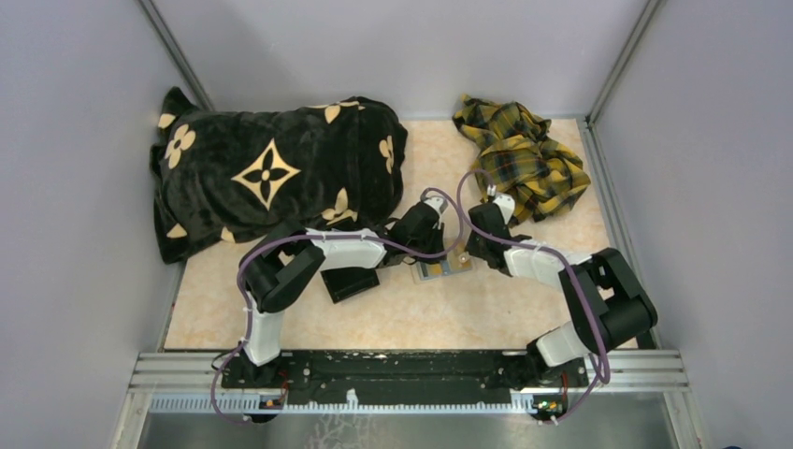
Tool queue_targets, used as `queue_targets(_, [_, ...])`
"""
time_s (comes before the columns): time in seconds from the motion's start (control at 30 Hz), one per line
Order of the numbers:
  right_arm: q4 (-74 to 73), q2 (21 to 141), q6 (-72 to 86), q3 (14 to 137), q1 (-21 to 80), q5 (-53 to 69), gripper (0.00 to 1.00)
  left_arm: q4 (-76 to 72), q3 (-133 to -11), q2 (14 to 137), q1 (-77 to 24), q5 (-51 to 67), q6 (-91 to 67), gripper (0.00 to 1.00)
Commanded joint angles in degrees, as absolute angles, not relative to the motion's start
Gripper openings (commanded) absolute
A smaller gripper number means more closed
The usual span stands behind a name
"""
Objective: Put the credit cards into the card holder
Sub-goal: Insert the credit card into the card holder.
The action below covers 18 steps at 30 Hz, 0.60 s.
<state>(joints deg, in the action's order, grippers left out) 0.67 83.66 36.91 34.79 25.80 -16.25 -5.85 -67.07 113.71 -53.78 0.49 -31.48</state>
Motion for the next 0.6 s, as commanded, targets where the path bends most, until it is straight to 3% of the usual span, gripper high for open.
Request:
queue_targets(0.0, [-0.6, 82.3, 34.6, 38.0, 25.5, -17.9, 0.0, -3.7, -68.8, 112.6, -54.2, -4.4, -31.7, 0.08])
queue_targets(0.2, [-3.7, 78.7, 32.5, 40.2, 25.5, -20.4, 0.08, -2.0, -70.6, 109.3, -54.2, -10.4, -32.0, 0.22])
queue_targets(0.4, [-7.7, 74.8, 30.3, 42.8, 25.5, -20.9, 0.36, -0.4, -73.4, 104.0, -54.2, -15.3, -32.1, 0.37])
queue_targets(0.57, [-9.8, 72.0, 27.5, 44.0, 25.6, -17.0, 0.59, 1.1, -67.3, 96.0, -54.2, -18.3, -35.9, 0.49])
